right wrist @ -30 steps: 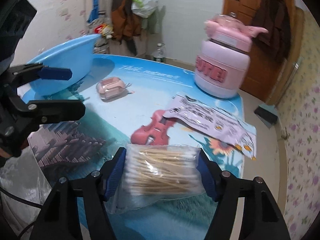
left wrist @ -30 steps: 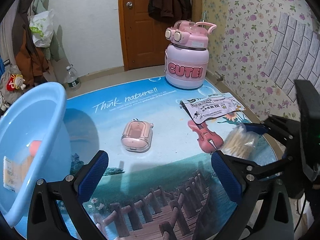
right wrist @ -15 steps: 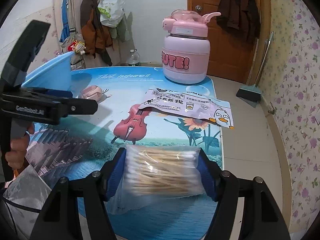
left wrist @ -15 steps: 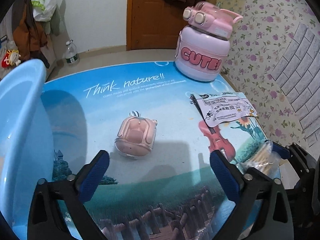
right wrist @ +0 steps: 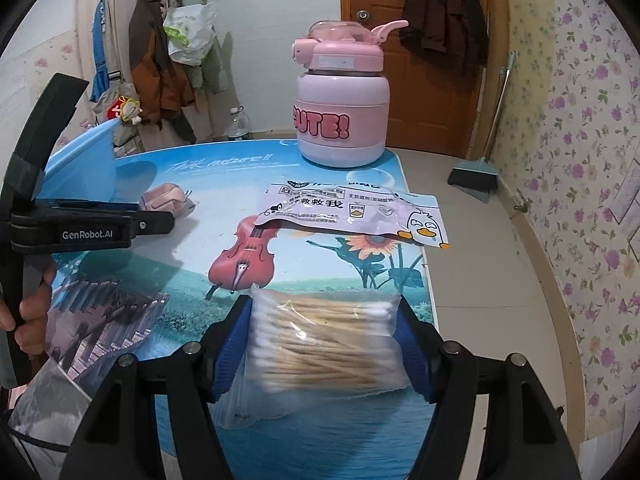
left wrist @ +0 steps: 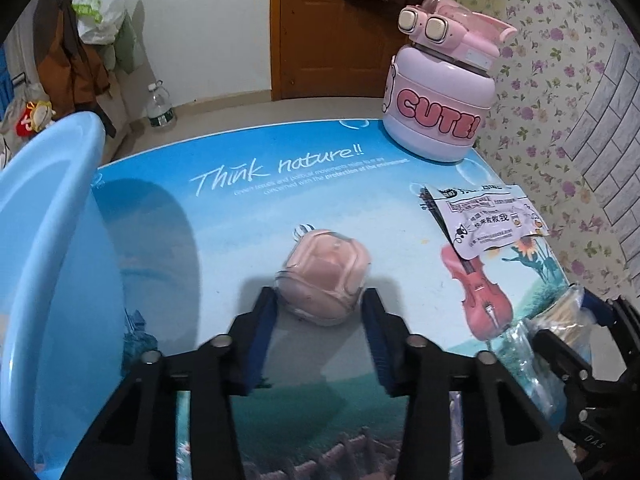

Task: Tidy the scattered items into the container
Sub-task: 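Lift the cotton swab bag with the right gripper while the left approaches the pink case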

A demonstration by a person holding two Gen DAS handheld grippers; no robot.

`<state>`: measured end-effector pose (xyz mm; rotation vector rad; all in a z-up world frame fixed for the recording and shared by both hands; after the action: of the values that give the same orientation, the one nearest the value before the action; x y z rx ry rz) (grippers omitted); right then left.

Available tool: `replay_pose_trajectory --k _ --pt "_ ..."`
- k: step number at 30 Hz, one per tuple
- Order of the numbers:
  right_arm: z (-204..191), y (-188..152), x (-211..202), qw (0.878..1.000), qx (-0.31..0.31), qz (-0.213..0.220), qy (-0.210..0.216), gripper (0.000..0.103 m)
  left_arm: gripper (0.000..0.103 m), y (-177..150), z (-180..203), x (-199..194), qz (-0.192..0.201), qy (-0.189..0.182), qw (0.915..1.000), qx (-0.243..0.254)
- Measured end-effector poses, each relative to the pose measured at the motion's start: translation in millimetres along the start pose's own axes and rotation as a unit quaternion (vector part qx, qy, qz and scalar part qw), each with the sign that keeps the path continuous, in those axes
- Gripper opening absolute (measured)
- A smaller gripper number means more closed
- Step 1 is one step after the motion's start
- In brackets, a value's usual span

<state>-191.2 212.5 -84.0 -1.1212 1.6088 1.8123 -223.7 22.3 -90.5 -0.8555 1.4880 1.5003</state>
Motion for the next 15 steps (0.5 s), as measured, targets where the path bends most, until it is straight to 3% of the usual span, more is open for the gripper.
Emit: replay_pose_trajectory --k 15 --pt "0.8 -1.2 -0.4 1.0 0.004 -0.001 -0.001 0.07 0.037 -27.0 2.5 -14.9 0.004 0.003 0.9998 0.019"
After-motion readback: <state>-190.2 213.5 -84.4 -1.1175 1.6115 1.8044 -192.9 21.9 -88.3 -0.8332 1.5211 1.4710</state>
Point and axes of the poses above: each gripper's, at about its wrist camera, not at the fingertips, and x roughly the way its jaws point, z to its right, y to its top, the point moved 8 cm from there along x, roughly the way its jaws point, and after that the axes turned 10 degrees about -z, right-handed, at the moved point
